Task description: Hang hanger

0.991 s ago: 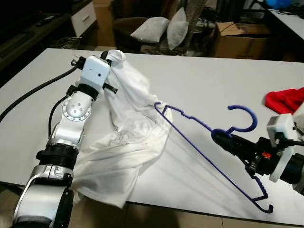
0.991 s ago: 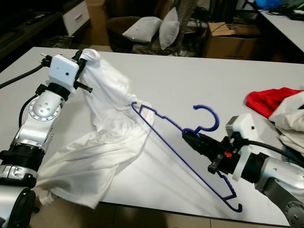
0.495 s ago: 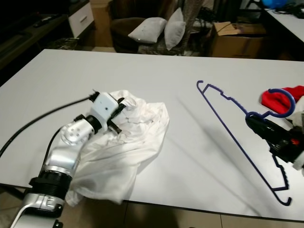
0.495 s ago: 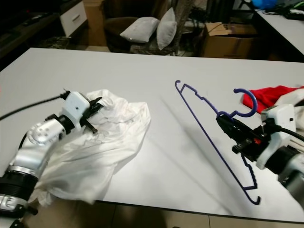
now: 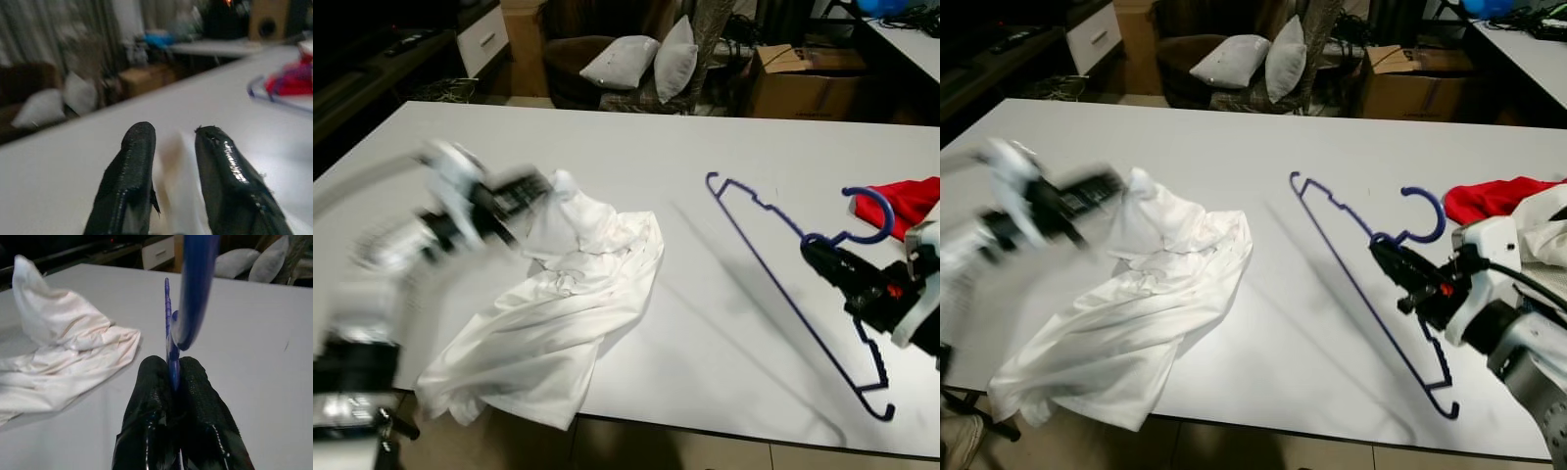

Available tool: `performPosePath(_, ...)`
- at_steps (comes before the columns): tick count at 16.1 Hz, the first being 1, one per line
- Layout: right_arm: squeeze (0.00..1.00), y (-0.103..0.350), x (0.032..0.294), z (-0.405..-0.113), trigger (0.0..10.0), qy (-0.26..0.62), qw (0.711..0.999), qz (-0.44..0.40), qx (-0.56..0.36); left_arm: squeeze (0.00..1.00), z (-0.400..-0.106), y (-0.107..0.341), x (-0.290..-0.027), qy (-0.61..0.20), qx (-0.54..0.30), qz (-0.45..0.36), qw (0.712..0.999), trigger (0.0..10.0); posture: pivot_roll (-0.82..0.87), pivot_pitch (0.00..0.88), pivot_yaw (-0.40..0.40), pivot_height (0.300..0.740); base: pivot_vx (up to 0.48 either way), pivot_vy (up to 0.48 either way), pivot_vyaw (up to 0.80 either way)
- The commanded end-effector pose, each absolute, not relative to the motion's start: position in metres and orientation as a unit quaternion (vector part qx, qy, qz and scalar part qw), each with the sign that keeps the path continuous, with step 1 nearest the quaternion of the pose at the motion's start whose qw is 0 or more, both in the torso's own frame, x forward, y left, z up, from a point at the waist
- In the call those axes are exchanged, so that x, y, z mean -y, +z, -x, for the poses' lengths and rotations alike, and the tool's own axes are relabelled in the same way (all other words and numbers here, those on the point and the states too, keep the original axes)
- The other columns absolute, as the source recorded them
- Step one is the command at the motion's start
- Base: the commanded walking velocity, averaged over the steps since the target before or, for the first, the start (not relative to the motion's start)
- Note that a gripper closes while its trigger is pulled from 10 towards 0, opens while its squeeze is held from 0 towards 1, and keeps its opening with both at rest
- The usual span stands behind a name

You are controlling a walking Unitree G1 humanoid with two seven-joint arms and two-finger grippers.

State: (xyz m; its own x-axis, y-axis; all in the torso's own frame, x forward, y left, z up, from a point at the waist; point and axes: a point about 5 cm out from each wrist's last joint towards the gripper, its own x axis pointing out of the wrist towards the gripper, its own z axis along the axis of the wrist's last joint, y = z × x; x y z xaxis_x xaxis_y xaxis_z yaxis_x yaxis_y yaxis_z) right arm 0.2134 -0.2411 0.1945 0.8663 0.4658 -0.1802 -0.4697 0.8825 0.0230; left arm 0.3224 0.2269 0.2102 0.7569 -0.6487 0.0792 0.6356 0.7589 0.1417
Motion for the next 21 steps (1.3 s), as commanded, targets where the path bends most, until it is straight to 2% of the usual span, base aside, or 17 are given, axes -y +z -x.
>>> performPosePath(1, 0.0, 0.19, 0.239, -0.217, 10.0, 0.238, 0.966, 0.015, -0.103, 1.0, -0.327, 0.226, -0.226, -0.331, 0.096, -0.02, 0.939, 10.0, -0.06, 0.0, 0.059, 0.74, 0.0, 0.0, 0.0)
performPosePath(2, 0.0, 0.188, 0.238, -0.217, 10.0, 0.239, 0.965, 0.024, -0.108, 1.0, -0.328, 0.231, -0.215, -0.349, 0.098, 0.002, 0.932, 10.0, -0.06, 0.0, 0.06, 0.74, 0.0, 0.0, 0.0)
performPosePath(5, 0.0, 0.187, 0.235, -0.219, 10.0, 0.233, 0.966, 0.025, -0.108, 1.0, -0.329, 0.223, -0.175, -0.396, 0.066, -0.028, 0.915, 10.0, -0.06, 0.0, 0.066, 0.74, 0.0, 0.0, 0.0)
performPosePath(6, 0.0, 0.187, 0.235, -0.219, 10.0, 0.231, 0.967, 0.024, -0.106, 1.0, -0.332, 0.222, -0.167, -0.39, 0.06, -0.023, 0.918, 10.0, -0.06, 0.0, 0.067, 0.74, 0.0, 0.0, 0.0)
performPosePath(7, 0.0, 0.187, 0.234, -0.22, 10.0, 0.226, 0.968, 0.023, -0.104, 1.0, -0.336, 0.212, -0.151, -0.382, 0.037, -0.025, 0.923, 10.0, -0.07, 0.0, 0.071, 0.74, 0.0, 0.0, 0.0)
performPosePath(8, 0.0, 0.186, 0.234, -0.221, 10.0, 0.217, 0.971, 0.021, -0.102, 1.0, -0.335, 0.192, -0.136, -0.395, -0.003, -0.061, 0.917, 10.0, -0.07, 0.0, 0.077, 0.74, 0.0, 0.0, 0.0)
performPosePath(9, 0.0, 0.184, 0.233, -0.222, 10.0, 0.214, 0.971, 0.021, -0.102, 0.01, -0.329, 0.171, -0.128, -0.412, -0.036, -0.091, 0.906, 10.0, -0.07, 0.0, 0.079, 0.74, 0.0, 0.0, 0.0)
performPosePath(12, 0.0, 0.182, 0.228, -0.221, 10.0, 0.217, 0.97, 0.02, -0.105, 0.0, -0.322, 0.136, -0.124, -0.394, -0.089, -0.1, 0.91, 10.0, -0.07, 0.0, 0.08, 0.74, 0.0, 0.0, 0.0)
performPosePath(14, 0.0, 0.181, 0.225, -0.222, 10.0, 0.221, 0.969, 0.018, -0.107, 0.0, -0.325, 0.104, -0.131, -0.327, -0.123, -0.119, 0.929, 10.0, -0.08, 0.0, 0.076, 0.74, 0.0, 0.0, 0.0)
performPosePath(19, 0.0, 0.185, 0.228, -0.222, 10.0, 0.221, 0.969, 0.025, -0.107, 0.0, -0.334, 0.079, -0.167, -0.207, -0.125, -0.159, 0.957, 10.0, -0.1, 0.0, 0.071, 0.74, 0.0, 0.0, 0.0)
performPosePath(21, 0.0, 0.185, 0.228, -0.222, 10.0, 0.222, 0.969, 0.027, -0.107, 0.0, -0.34, 0.082, -0.173, -0.188, -0.114, -0.162, 0.962, 10.0, -0.11, 0.0, 0.07, 0.74, 0.0, 0.0, 0.0)
